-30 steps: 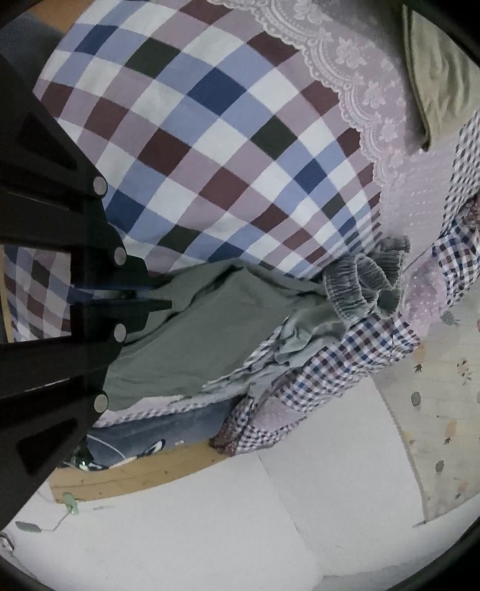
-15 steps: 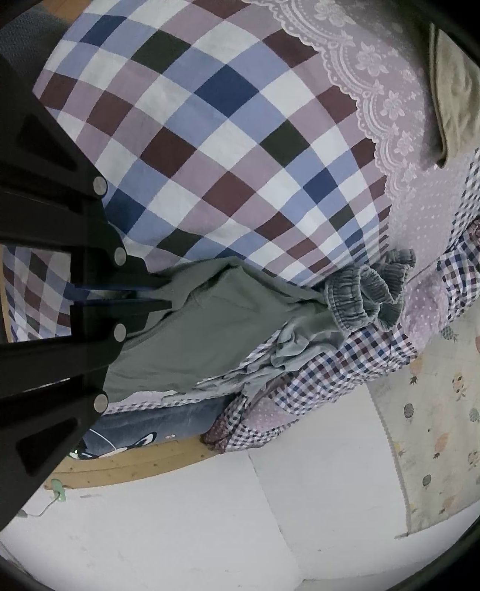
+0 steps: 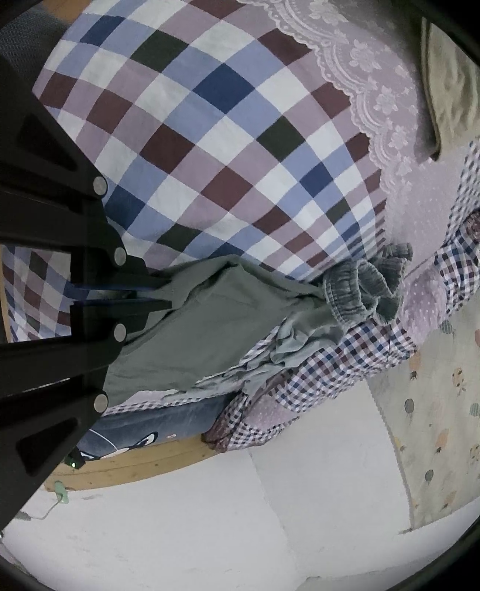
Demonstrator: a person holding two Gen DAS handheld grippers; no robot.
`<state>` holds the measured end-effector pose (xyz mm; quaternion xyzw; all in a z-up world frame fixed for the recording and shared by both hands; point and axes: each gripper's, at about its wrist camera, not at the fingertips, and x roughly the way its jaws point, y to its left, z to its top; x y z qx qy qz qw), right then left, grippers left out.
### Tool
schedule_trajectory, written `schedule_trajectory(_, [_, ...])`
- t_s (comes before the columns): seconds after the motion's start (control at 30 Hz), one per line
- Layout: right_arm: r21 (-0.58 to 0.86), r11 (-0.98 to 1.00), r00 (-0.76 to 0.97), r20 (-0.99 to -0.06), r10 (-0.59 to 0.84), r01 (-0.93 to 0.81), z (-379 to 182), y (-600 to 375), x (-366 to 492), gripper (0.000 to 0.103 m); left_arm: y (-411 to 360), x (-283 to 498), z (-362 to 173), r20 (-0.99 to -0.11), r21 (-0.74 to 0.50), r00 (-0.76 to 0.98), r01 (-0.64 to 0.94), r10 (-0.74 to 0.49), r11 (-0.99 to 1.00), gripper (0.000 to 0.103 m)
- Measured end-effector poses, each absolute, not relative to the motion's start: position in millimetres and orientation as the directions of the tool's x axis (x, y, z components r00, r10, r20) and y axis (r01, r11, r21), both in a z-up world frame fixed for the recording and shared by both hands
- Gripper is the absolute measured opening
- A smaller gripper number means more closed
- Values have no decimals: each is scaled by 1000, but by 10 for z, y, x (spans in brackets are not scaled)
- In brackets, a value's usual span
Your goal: Fold clothes
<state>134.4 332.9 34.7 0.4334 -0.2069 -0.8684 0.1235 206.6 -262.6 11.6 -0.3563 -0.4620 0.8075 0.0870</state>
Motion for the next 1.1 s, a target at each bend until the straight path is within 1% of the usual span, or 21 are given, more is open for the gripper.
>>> schedule_trajectory(0.17, [429, -902, -613, -699, -367, 51, 489, 3263, 1569, 3, -2625, 2187, 194, -474, -813, -744, 162, 472, -560, 1])
schedule_trajectory(0.27, [404, -913, -630, -694, -349, 61, 632, 3243, 1802, 3, -2571, 2351, 229, -445, -832, -741, 134, 502, -539, 1])
schedule_trajectory(0.33, [364, -930, -620, -719, -315, 50, 651, 3269, 1957, 3, -2514, 2447, 228, -440, -836, -731, 122, 521, -534, 1])
schedule_trajectory(0.37, [355, -935, -603, -739, -300, 30, 605, 3280, 1975, 4, -2492, 2465, 206, -452, -832, -722, 128, 524, -540, 1])
schedule_trajectory(0.4, [319, -948, -587, -770, -251, -13, 560, 3298, 1982, 6, -2480, 2463, 185, -472, -821, -712, 141, 520, -553, 1])
schedule_trajectory(0.43, [249, -965, -569, -806, -161, -80, 539, 3312, 1976, 8, -2486, 2452, 167, -487, -814, -706, 153, 515, -560, 1])
schedule_trajectory(0.47, [194, -974, -569, -817, -94, -119, 566, 3310, 1988, 8, -2501, 2441, 147, -496, -812, -701, 165, 512, -560, 1])
schedule_trajectory(0.5, [140, -980, -577, -816, -32, -144, 615, 3289, 2017, 9, -2517, 2440, 130, -501, -812, -698, 174, 512, -557, 1])
schedule_trajectory(0.53, [110, -983, -588, -809, -2, -148, 662, 3240, 2049, 11, -2526, 2447, 125, -500, -814, -697, 175, 514, -554, 1])
schedule_trajectory(0.57, [85, -988, -609, -793, 12, -131, 727, 3131, 2098, 19, -2530, 2455, 126, -496, -816, -698, 170, 517, -553, 1])
schedule_trajectory(0.6, [75, -993, -630, -776, -1, -91, 779, 2977, 2146, 26, -2533, 2462, 131, -490, -818, -700, 163, 520, -551, 1])
schedule_trajectory(0.63, [65, -997, -650, -759, -18, -48, 828, 2815, 2195, 42, -2537, 2470, 138, -483, -821, -702, 154, 524, -550, 1])
schedule_trajectory(0.67, [55, -998, -666, -744, -48, 11, 860, 2620, 2245, 52, -2547, 2475, 139, -473, -827, -703, 147, 531, -542, 1])
schedule_trajectory(0.7, [34, -996, -678, -731, -81, 82, 878, 2376, 2286, 54, -2562, 2477, 135, -461, -836, -704, 141, 540, -530, 1])
schedule_trajectory(0.77, [-35, -965, -687, -709, -158, 258, 885, 1779, 2386, 61, -2595, 2475, 119, -436, -856, -705, 133, 560, -499, 1])
schedule_trajectory(0.83, [-131, -890, -688, -686, -237, 437, 853, 1093, 2532, 64, -2619, 2463, 105, -407, -877, -702, 121, 585, -466, 1])
schedule_trajectory(0.93, [-268, -750, -685, -656, -318, 605, 721, 266, 2787, 70, -2638, 2438, 100, -380, -894, -696, 106, 609, -436, 1])
schedule_trajectory(1.03, [-396, -625, -697, -621, -357, 673, 523, -351, 2999, 72, -2673, 2436, 99, -351, -909, -693, 91, 630, -406, 1])
schedule_trajectory(1.1, [-454, -582, -715, -598, -362, 675, 408, -616, 3033, 72, -2693, 2433, 94, -338, -916, -688, 84, 642, -392, 1])
